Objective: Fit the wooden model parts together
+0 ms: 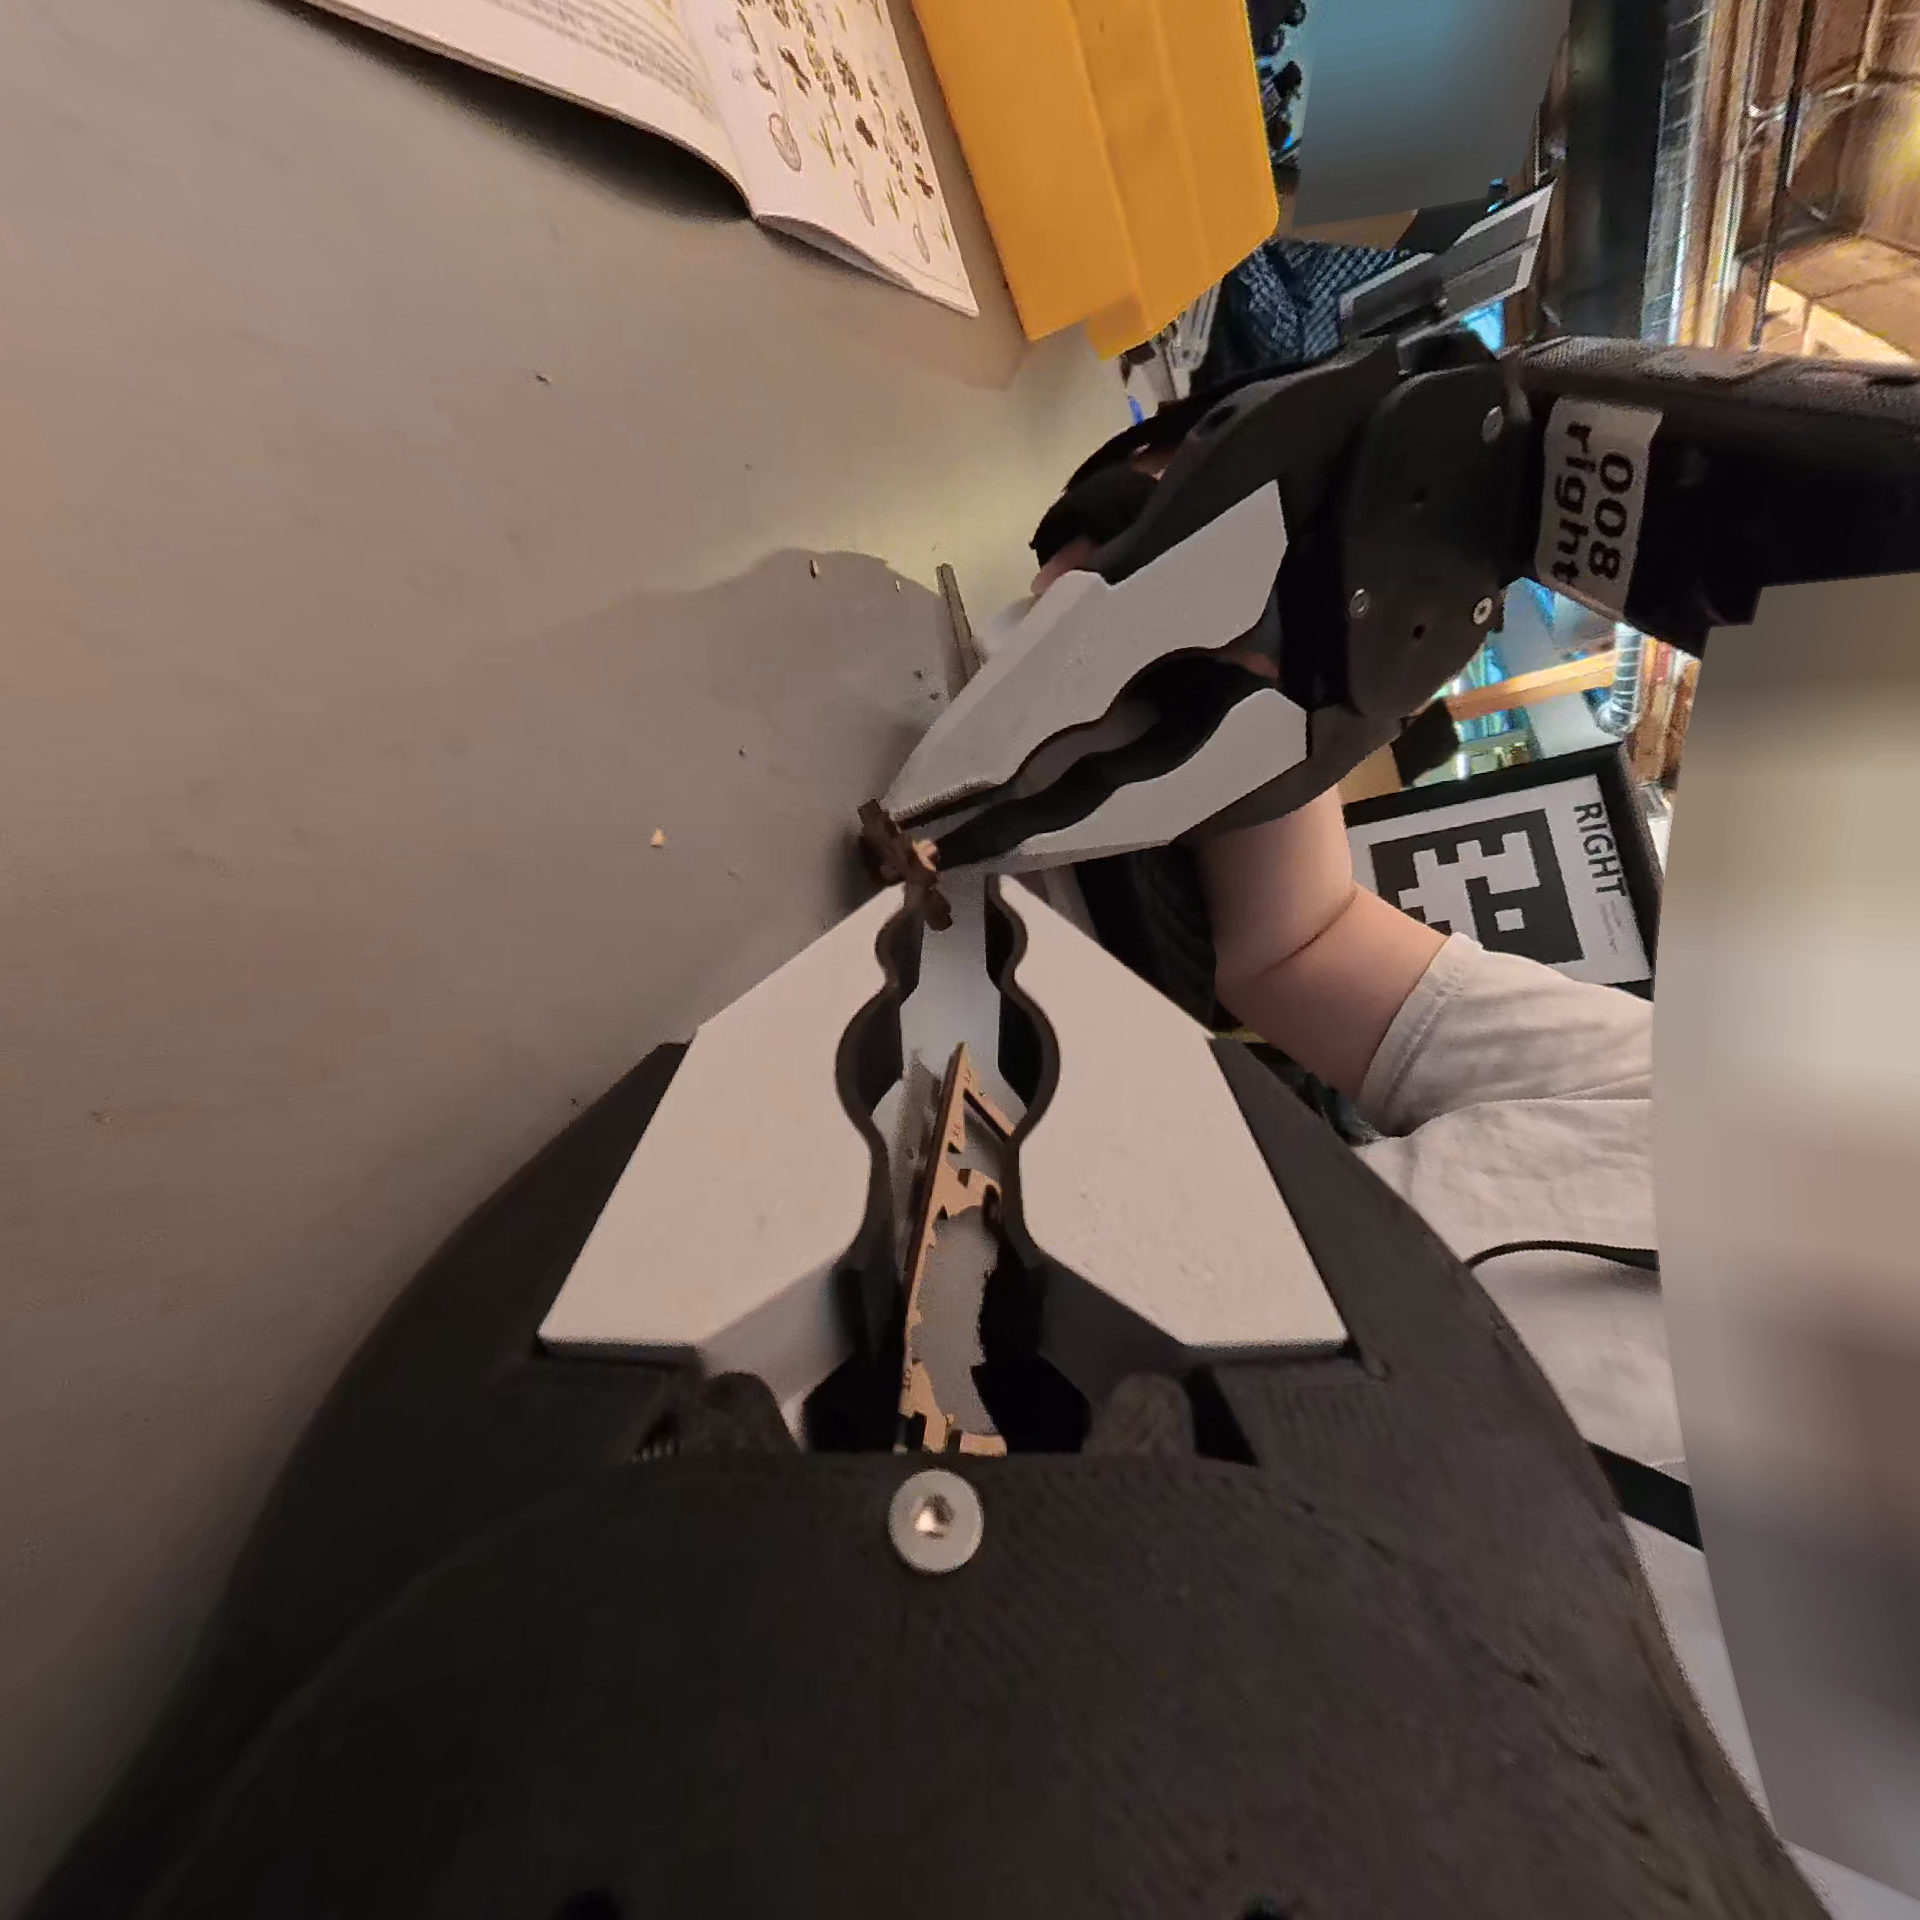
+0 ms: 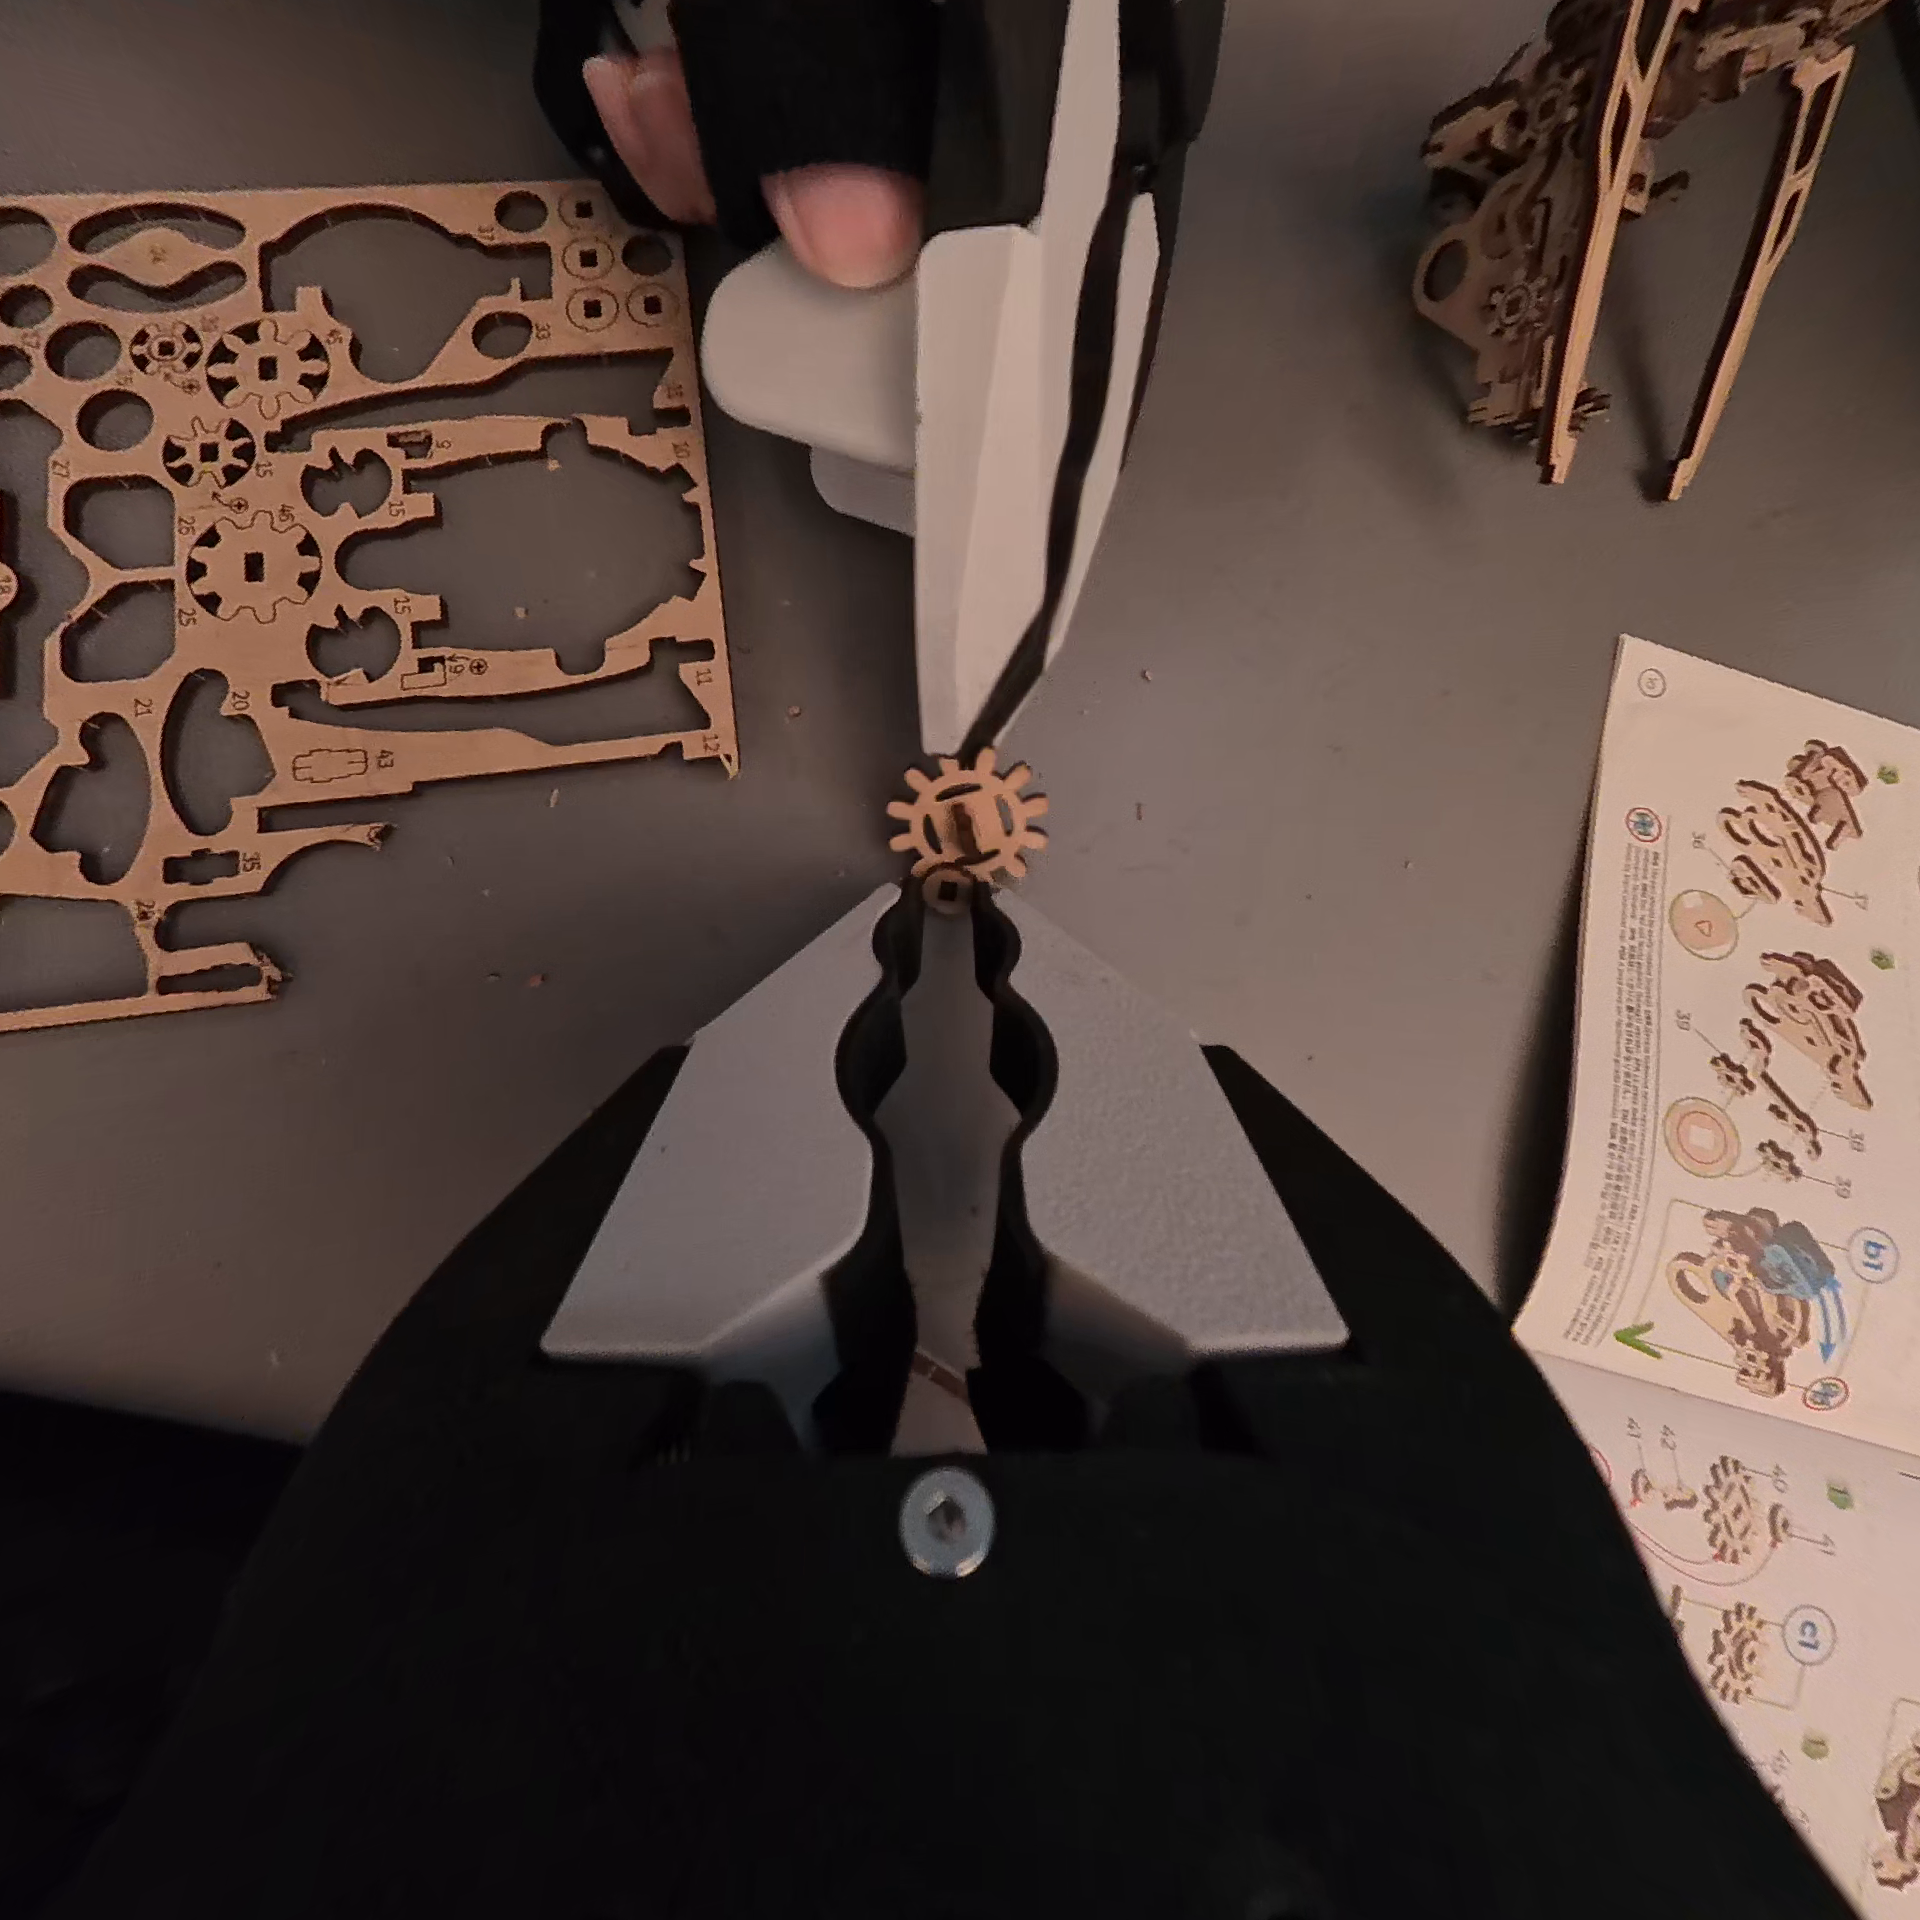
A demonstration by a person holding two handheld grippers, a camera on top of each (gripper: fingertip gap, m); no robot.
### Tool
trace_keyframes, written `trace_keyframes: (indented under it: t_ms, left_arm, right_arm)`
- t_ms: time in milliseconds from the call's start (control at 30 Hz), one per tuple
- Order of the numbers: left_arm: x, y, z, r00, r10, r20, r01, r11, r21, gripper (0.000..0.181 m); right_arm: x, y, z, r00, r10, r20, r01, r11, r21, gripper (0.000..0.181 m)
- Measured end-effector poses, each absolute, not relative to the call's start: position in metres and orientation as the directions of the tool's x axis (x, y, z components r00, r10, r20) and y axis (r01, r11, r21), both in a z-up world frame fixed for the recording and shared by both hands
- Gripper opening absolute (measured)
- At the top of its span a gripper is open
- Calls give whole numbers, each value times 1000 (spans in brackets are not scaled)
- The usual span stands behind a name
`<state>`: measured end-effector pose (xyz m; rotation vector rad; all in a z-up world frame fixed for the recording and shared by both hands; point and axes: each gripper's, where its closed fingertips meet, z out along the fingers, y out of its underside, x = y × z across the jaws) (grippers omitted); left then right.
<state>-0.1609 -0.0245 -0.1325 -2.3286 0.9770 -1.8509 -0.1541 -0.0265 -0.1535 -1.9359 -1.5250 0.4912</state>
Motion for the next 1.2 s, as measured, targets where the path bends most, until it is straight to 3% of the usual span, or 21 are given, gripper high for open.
trace_keyframes:
  t_ms: [200, 300, 600, 1200]
  left_arm:
    - [-163, -25, -136, 138, -512, 848, -482, -782, -395, 9]
    - [-167, -20, -143, 200, -579, 791, -499, -755, -426, 20]
    - [-170, -23, -144, 205, -537, 818, -508, -773, -380, 15]
    - [-164, -22, -146, 200, -528, 825, -474, -790, -390, 2]
  right_arm:
    - [-155, -26, -154, 268, 959, 93, 736, -141, -662, 8]
    - [-156, -25, -155, 267, 958, 102, 737, -136, -662, 8]
    - [-156, -24, -155, 265, 959, 101, 737, -134, -662, 8]
    - [-157, -23, -155, 260, 961, 96, 730, -131, -671, 8]
